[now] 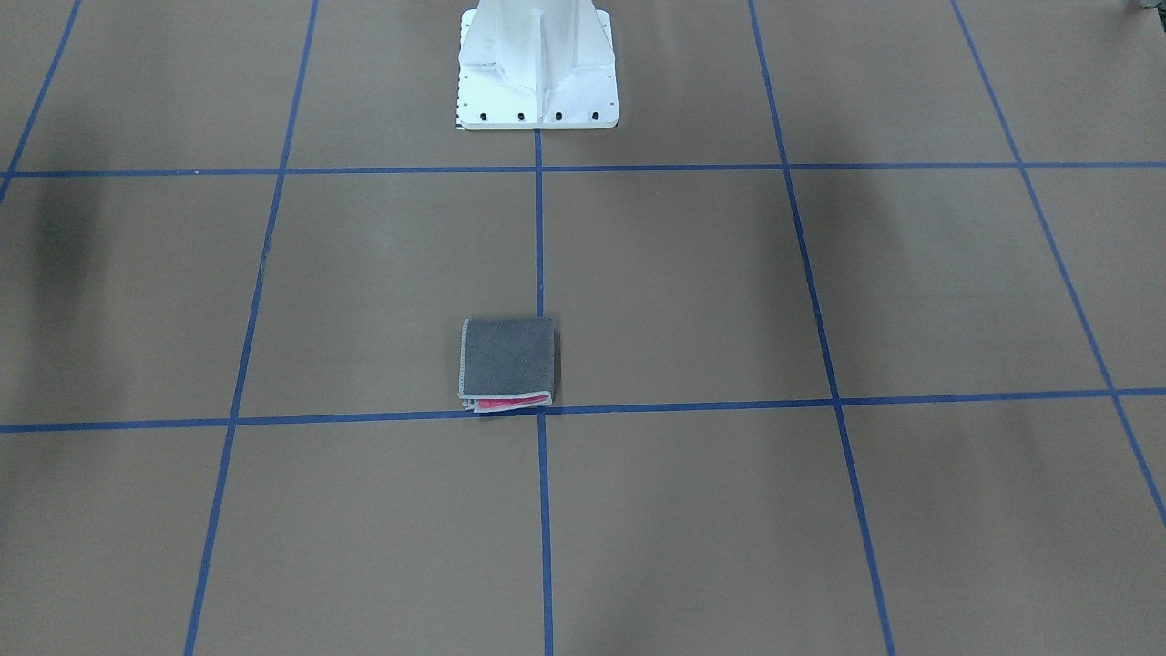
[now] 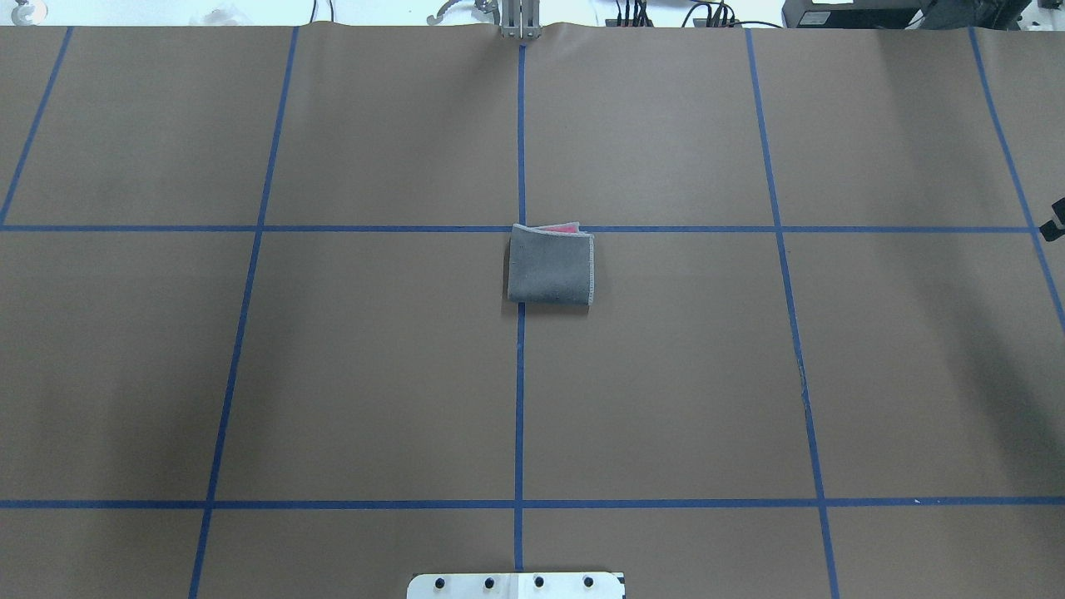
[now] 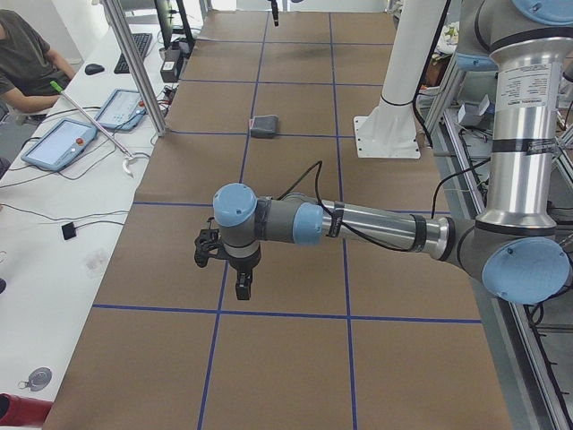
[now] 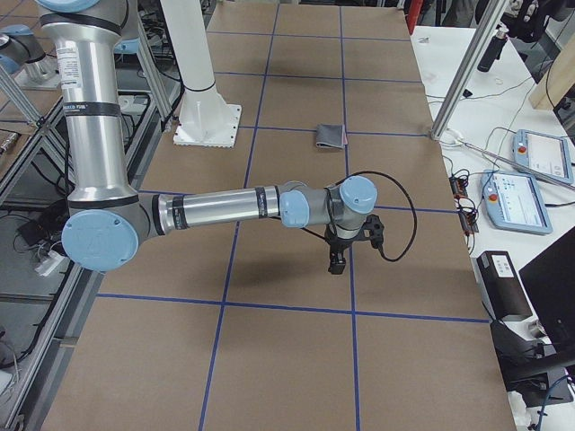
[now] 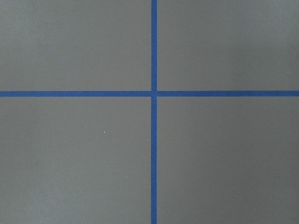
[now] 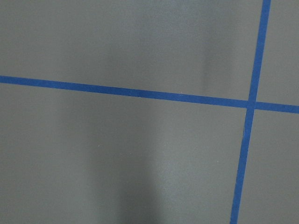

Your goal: Fold towel twice with both arms

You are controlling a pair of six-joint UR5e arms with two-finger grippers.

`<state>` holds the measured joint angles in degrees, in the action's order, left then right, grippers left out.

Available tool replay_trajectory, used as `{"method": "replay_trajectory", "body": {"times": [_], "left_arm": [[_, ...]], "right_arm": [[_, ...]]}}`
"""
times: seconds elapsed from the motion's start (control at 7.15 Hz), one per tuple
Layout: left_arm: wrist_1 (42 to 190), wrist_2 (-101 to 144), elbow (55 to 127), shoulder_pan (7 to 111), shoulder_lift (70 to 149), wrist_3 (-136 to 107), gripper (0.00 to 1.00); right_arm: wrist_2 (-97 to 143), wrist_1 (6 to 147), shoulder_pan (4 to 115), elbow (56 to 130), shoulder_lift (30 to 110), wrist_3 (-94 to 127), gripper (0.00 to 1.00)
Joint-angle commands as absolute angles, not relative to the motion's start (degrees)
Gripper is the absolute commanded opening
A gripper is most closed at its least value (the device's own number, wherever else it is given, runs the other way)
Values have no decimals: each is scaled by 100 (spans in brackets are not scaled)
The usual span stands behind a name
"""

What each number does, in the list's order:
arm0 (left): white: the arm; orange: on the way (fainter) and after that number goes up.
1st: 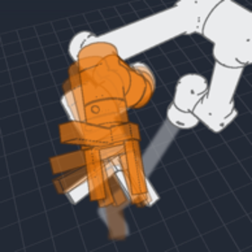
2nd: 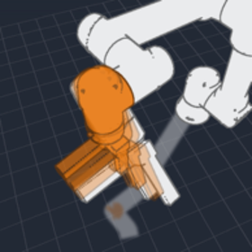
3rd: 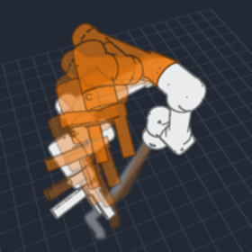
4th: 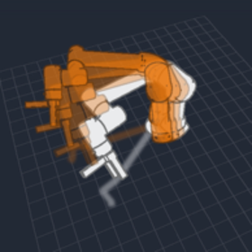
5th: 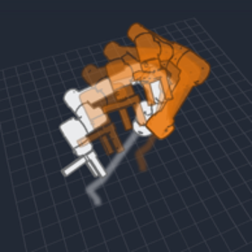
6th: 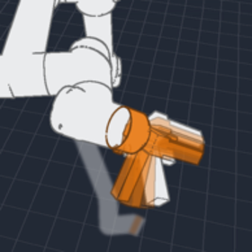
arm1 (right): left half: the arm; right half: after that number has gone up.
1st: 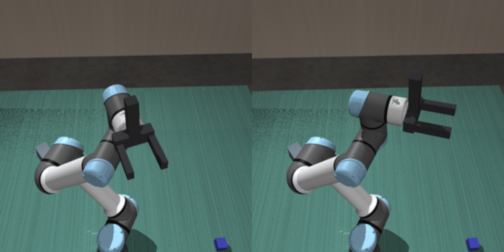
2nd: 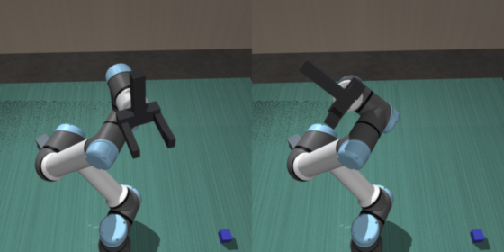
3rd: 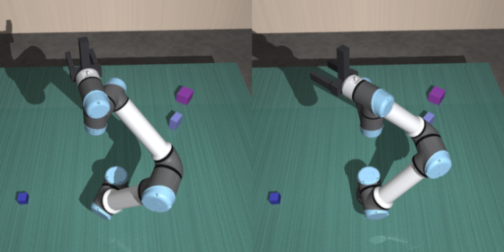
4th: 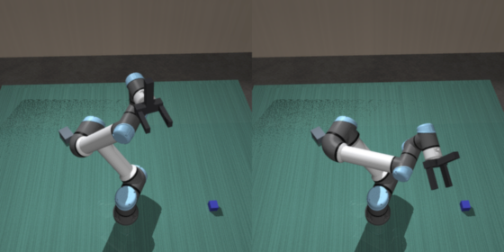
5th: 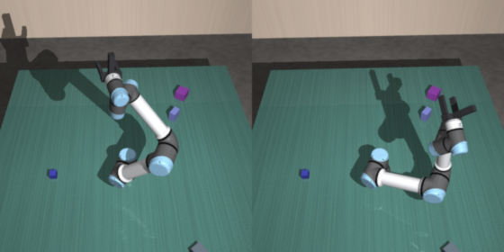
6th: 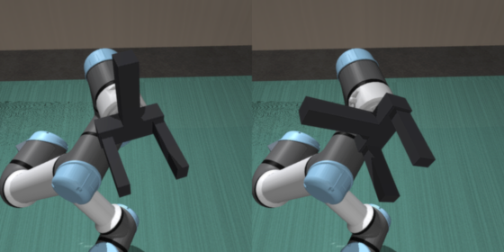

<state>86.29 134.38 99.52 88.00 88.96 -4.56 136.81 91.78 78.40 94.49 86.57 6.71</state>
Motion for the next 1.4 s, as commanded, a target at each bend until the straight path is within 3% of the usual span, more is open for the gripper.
{"method": "replay_trajectory", "body": {"times": [0.0,1.26], "left_arm": [[8631,13447,9958,8798,8886,-475,99],[8640,13438,9861,8798,8877,-475,99]], "right_arm": [[13763,9184,7831,9509,8718,711,100],[13938,9193,7567,9975,9184,721,100]]}}
